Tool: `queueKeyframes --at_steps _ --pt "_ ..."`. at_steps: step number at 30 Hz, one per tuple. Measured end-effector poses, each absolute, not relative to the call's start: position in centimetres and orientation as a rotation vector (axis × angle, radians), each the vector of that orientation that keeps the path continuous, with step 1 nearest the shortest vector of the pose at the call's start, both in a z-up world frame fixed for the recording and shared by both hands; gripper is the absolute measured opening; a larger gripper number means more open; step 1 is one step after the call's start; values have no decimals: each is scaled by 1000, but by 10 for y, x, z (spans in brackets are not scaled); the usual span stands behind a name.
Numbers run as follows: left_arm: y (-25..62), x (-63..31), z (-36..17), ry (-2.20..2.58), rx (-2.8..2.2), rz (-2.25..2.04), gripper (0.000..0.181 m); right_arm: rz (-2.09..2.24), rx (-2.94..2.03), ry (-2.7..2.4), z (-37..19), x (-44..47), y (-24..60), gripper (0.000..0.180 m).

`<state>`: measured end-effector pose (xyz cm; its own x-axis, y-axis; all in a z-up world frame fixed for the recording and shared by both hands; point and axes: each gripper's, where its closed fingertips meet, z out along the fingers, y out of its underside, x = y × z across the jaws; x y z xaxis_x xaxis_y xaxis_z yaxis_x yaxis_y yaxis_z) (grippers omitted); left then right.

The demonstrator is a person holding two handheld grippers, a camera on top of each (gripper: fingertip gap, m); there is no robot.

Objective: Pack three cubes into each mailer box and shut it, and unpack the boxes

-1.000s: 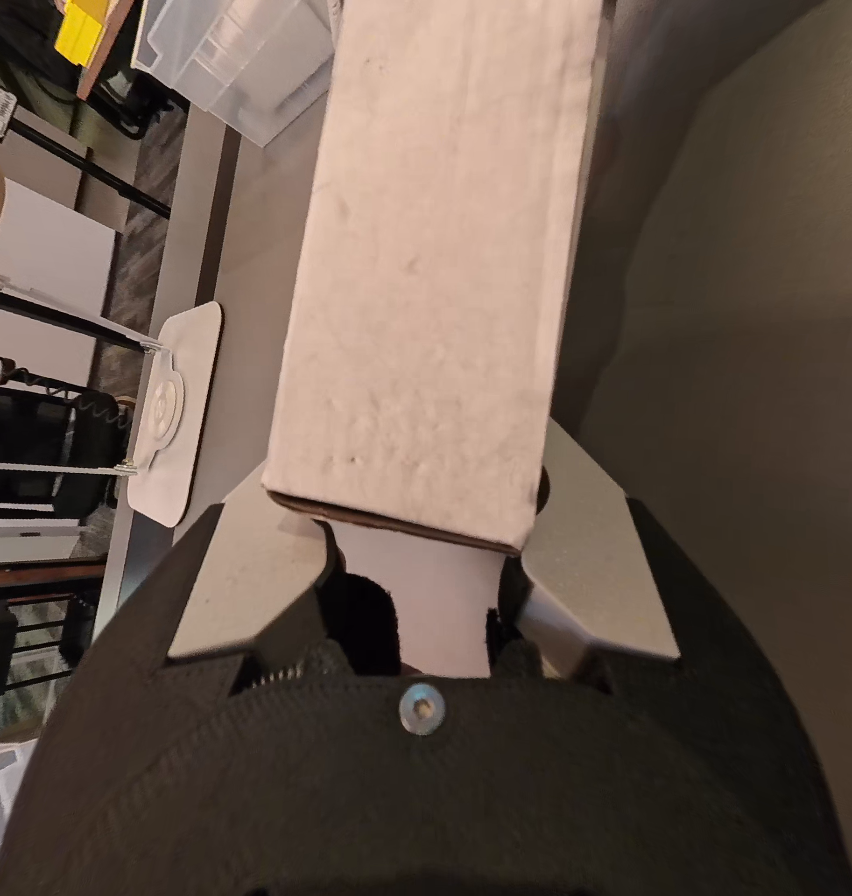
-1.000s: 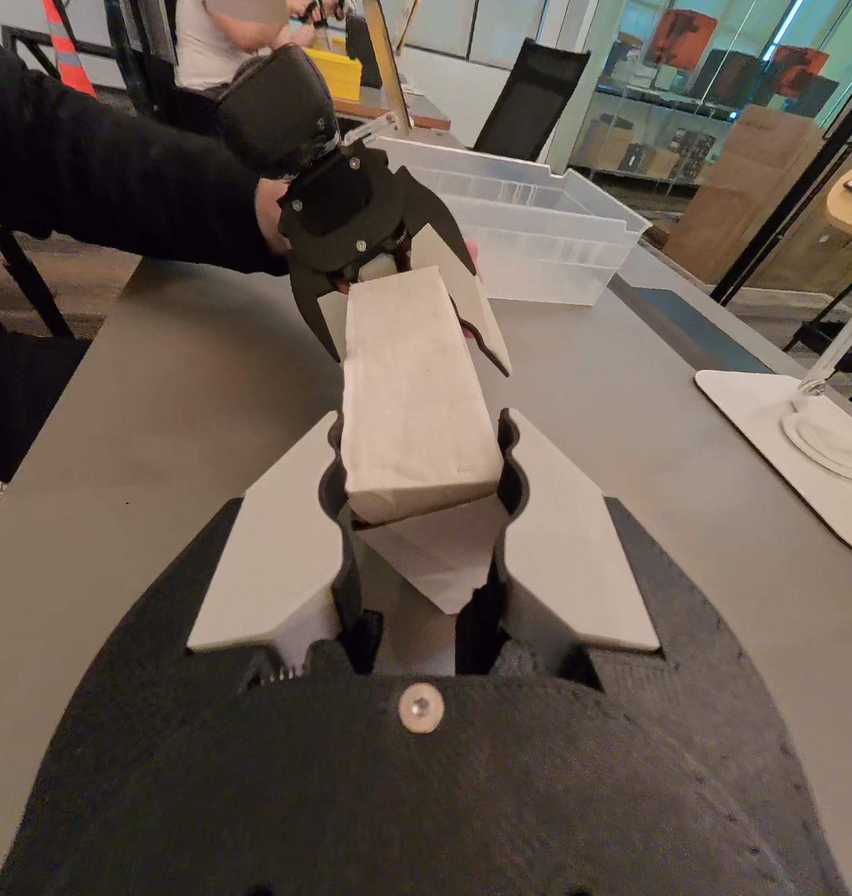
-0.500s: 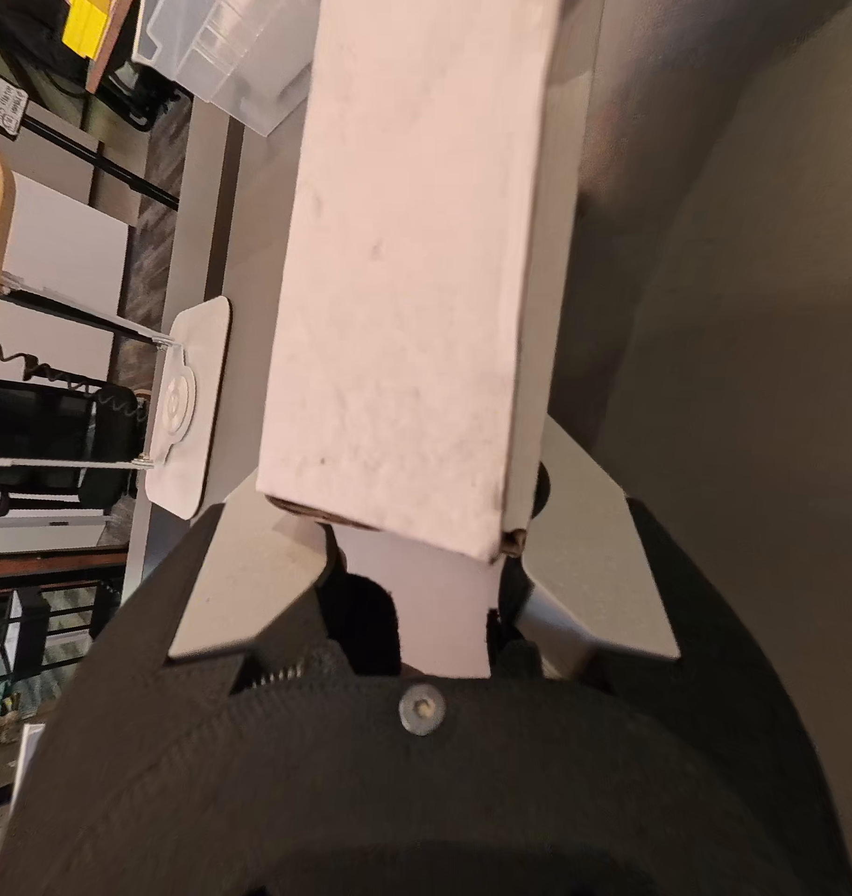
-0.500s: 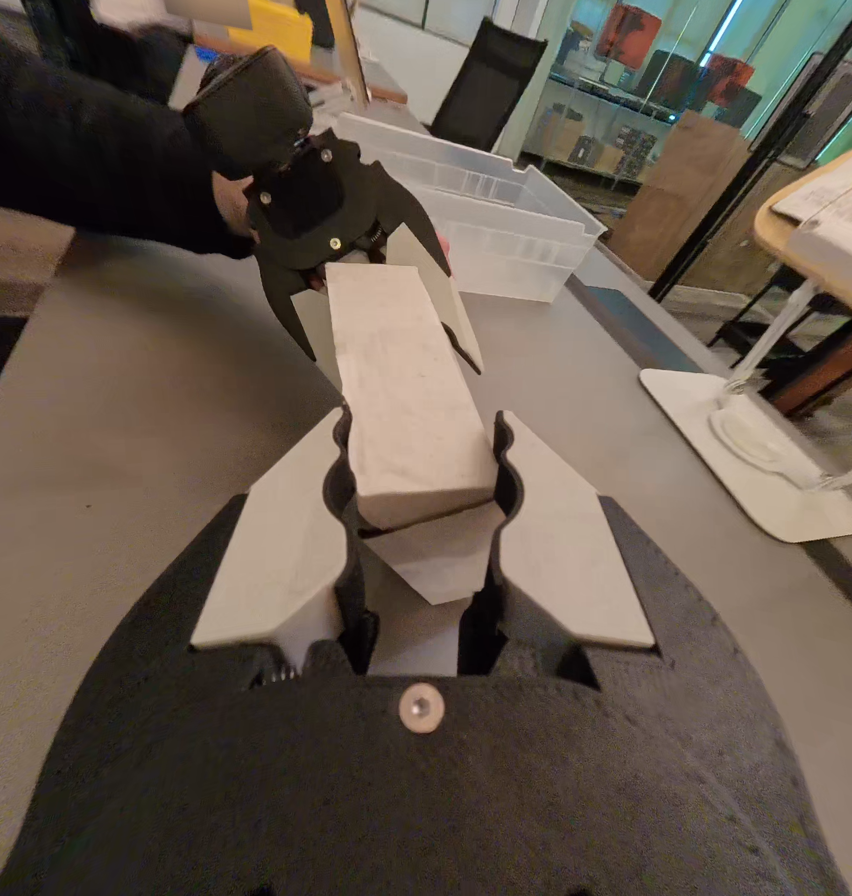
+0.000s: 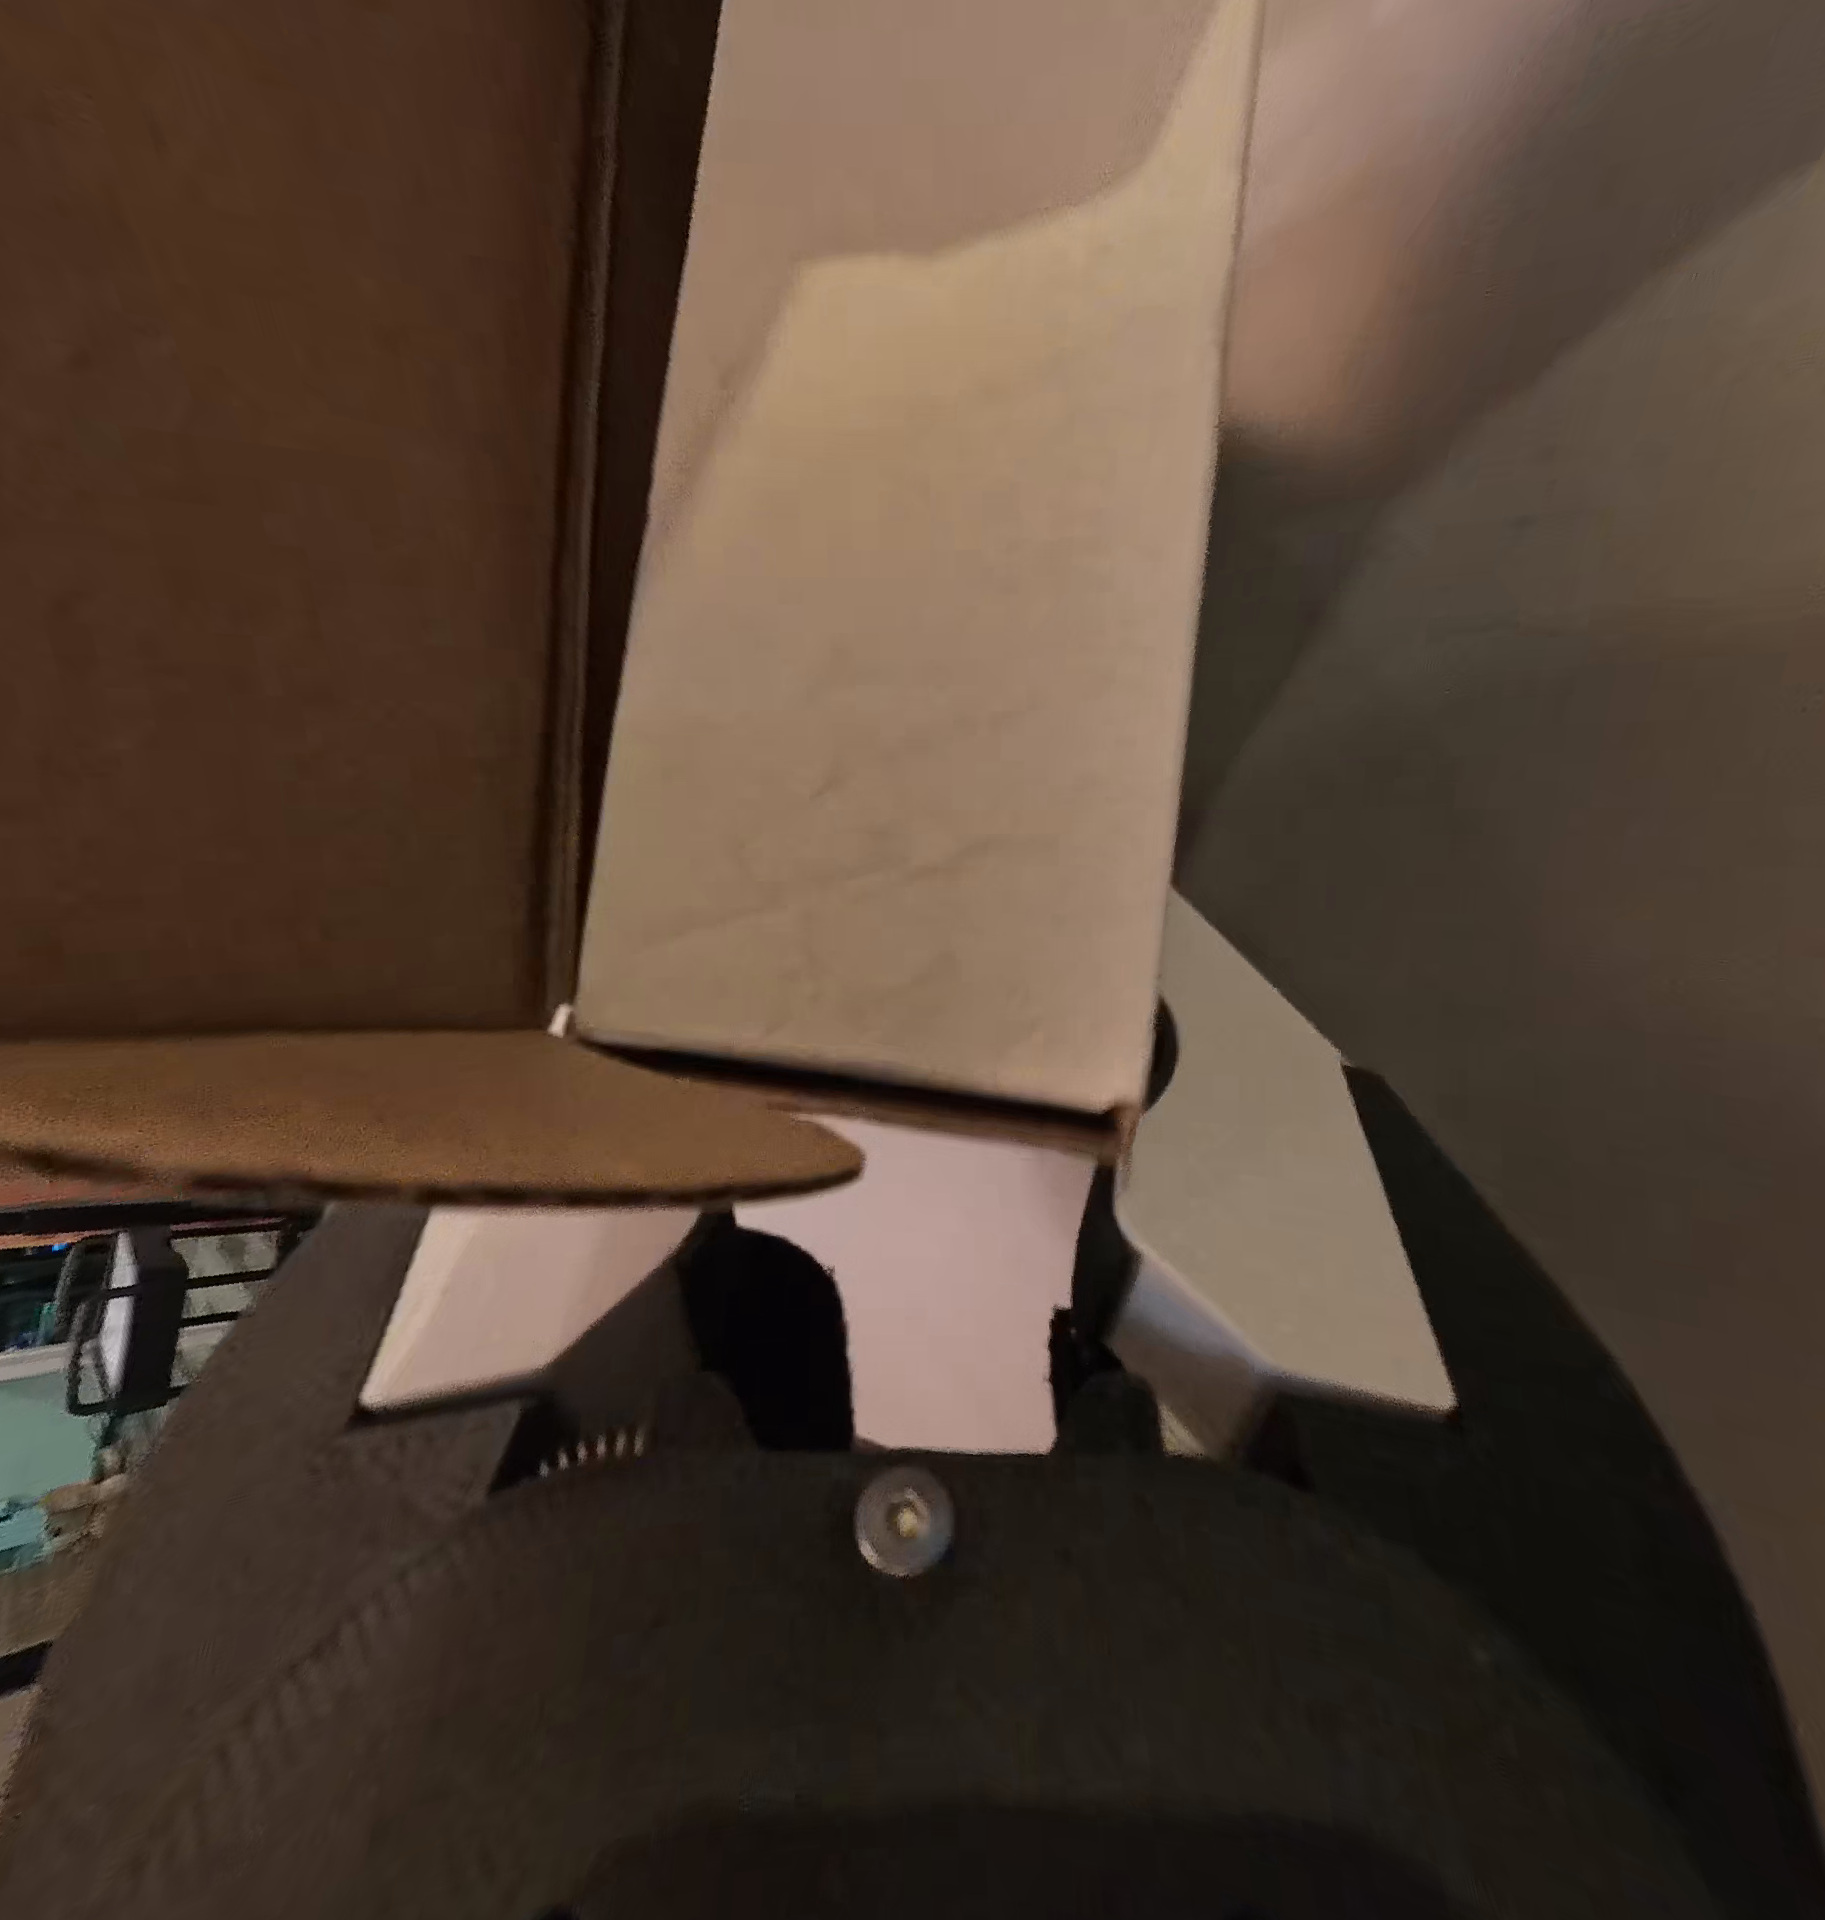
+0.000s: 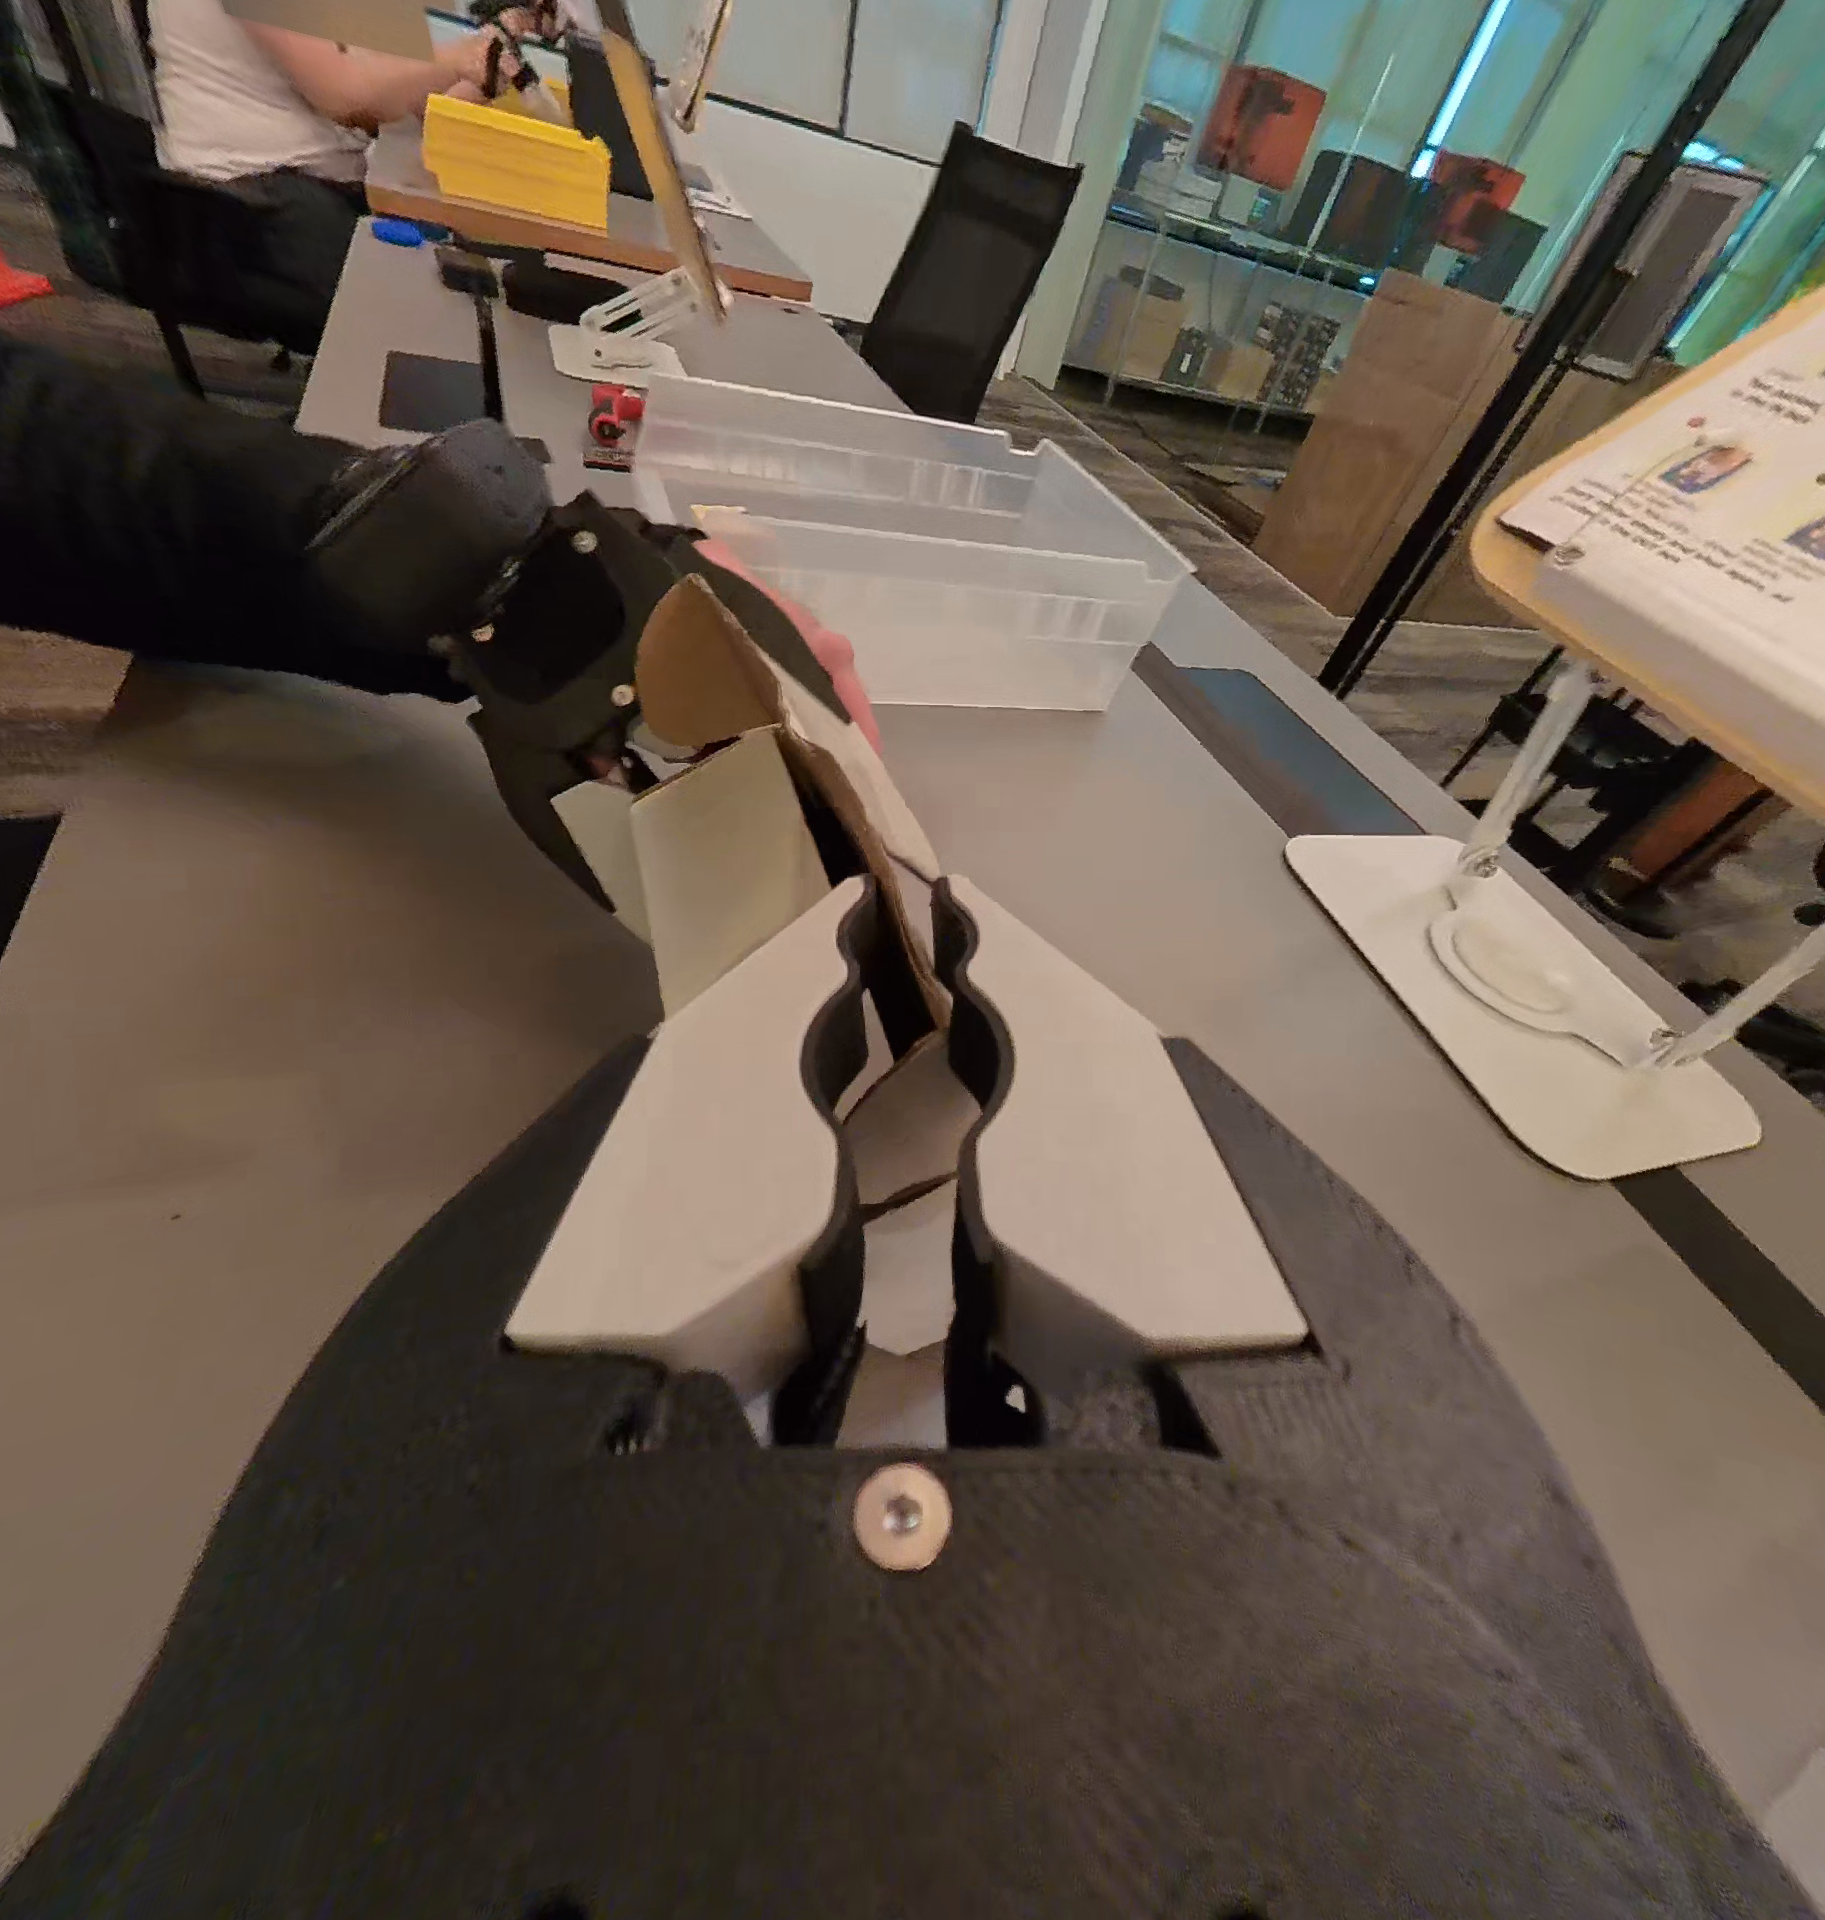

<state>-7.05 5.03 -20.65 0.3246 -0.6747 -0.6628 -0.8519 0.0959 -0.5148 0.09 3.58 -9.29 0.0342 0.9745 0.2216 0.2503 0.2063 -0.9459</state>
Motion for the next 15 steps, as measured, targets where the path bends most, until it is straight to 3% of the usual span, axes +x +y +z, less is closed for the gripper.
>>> queueKeyframes --at_steps 1,5,9,13,15 --pt "49 -72 -206 1423 -1617 254 75 872 -1253 -1452 -96 2 33 5" --pt "32 -69 -202 1392 -1662 64 93 865 -1247 -1472 -102 7 24 4" --pt "7 -73 -182 1248 -1702 -252 100 849 -1249 -1494 -105 8 17 4" --pt "9 -76 -154 975 -1673 -455 64 856 -1256 -1491 -106 8 14 4" --pt "11 -73 -149 902 -1661 -515 55 868 -1264 -1491 -107 7 14 4"
